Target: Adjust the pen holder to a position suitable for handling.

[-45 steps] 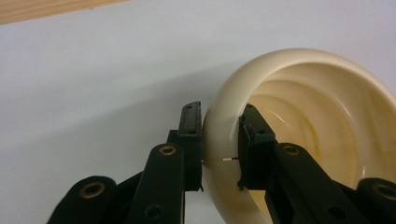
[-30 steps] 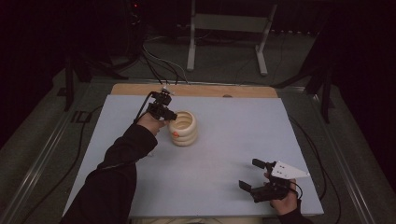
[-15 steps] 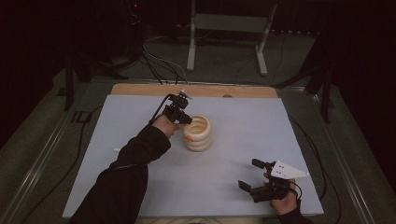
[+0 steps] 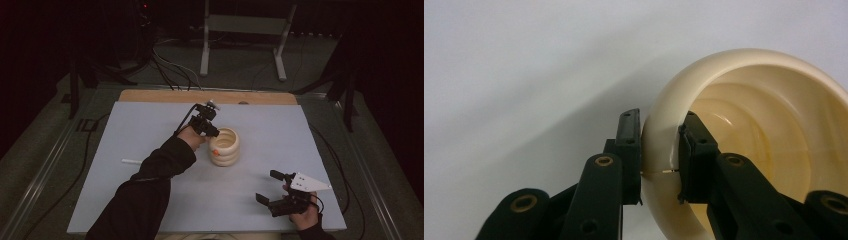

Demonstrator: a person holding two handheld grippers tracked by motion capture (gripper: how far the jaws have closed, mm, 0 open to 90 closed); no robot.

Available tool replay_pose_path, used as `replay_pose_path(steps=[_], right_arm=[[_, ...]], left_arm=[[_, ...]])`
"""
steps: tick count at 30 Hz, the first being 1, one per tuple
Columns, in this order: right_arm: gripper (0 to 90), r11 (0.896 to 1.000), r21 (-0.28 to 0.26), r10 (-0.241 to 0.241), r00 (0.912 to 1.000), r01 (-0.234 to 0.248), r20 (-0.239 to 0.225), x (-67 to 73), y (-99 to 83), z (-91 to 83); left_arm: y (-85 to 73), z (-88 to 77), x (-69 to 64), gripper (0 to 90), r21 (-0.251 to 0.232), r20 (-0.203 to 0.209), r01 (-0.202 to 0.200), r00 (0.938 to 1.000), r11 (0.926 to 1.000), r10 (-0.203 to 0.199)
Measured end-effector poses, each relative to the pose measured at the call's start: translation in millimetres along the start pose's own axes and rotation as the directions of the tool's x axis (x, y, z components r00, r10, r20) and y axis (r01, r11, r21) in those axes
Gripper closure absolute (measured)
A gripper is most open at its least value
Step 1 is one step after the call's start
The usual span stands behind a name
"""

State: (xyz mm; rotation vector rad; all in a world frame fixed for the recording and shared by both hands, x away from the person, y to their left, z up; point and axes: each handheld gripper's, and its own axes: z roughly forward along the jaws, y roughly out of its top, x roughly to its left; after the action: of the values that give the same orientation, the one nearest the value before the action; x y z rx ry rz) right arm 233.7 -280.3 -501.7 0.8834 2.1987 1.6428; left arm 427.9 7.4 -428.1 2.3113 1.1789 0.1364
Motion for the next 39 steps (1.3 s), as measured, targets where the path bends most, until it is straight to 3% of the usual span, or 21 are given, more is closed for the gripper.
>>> replay_pose_path(steps=[5, 13, 22, 27, 39], right_arm=[[0.0, 1.000, 0.000, 0.000, 1.0000, 0.000, -0.002, 0.1, 0.1, 0.3], [0.0, 1.000, 0.000, -0.001, 1.0000, 0.001, 0.000, 0.0, 0.0, -0.3], [0.0, 1.000, 0.004, -0.001, 1.0000, 0.001, -0.001, 0.2, -0.3, 0.6], [0.0, 1.000, 0.005, 0.000, 1.0000, 0.000, -0.001, -0.2, -0.5, 0.5], [0.0, 1.000, 0.003, 0.002, 1.0000, -0.002, -0.003, -0.1, -0.4, 1.2]], left_arm=[[2.3, 5.8, -8.9, 75.3, -0.002, 0.017, 0.000, 0.9998, 1.0000, 0.000], [1.3, 18.2, -20.0, 74.8, 0.007, 0.005, 0.000, 1.0000, 1.0000, 0.000], [1.3, 17.7, -24.3, 73.1, 0.001, 0.011, -0.005, 0.9999, 1.0000, 0.005], [1.8, 15.5, -23.9, 61.1, -0.010, 0.006, -0.014, 0.9999, 0.9998, 0.014], [-0.1, -2.6, -13.0, 47.3, -0.057, 0.060, -0.013, 0.9981, 0.9983, 0.016]])
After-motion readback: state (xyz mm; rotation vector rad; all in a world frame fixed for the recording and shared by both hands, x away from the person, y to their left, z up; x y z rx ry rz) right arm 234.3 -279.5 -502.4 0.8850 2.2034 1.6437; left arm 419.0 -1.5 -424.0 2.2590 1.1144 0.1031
